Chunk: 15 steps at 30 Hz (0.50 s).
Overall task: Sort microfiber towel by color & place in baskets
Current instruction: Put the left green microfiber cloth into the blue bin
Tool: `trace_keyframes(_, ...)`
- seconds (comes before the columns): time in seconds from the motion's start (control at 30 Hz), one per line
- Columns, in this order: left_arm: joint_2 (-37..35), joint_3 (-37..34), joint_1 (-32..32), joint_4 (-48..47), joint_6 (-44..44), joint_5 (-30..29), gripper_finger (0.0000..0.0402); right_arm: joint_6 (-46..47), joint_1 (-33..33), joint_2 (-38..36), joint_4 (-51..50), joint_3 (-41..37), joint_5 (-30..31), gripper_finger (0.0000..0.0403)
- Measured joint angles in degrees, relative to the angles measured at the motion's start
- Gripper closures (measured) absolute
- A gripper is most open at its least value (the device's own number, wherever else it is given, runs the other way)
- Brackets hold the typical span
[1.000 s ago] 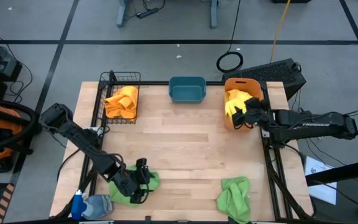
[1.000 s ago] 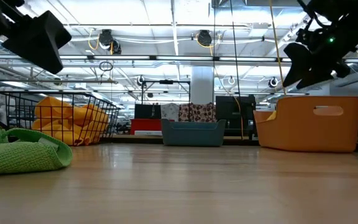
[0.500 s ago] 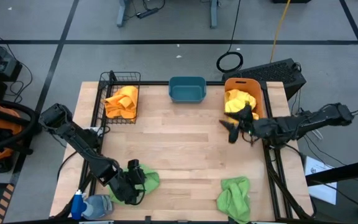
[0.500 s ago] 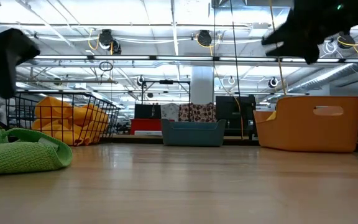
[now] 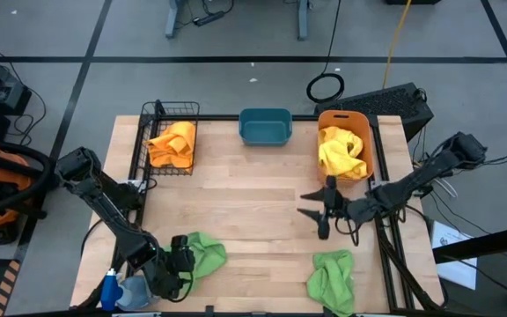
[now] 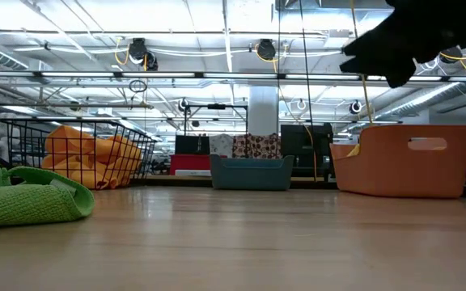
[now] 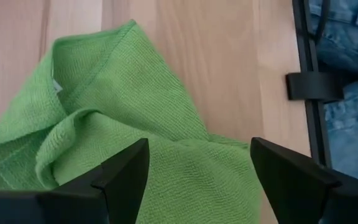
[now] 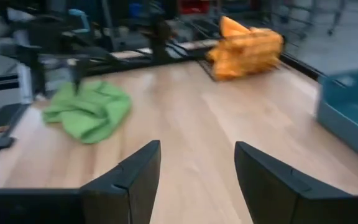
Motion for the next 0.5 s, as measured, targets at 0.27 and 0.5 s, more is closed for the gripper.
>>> trace_keyframes(0.27, 4.6, 0.0, 0.0, -0.2, -3.7, -0.7, 0.0072, -9.2, 3.1, 3.6, 12.8, 0.0, -4.3, 0.0206)
trace_keyframes(0.5, 10.6, 0.1, 0.0, -0.1, 0.8, -0.8, 0.0057, -9.6, 3.4, 3.6, 13.0, 0.0, -4.0, 0.0206)
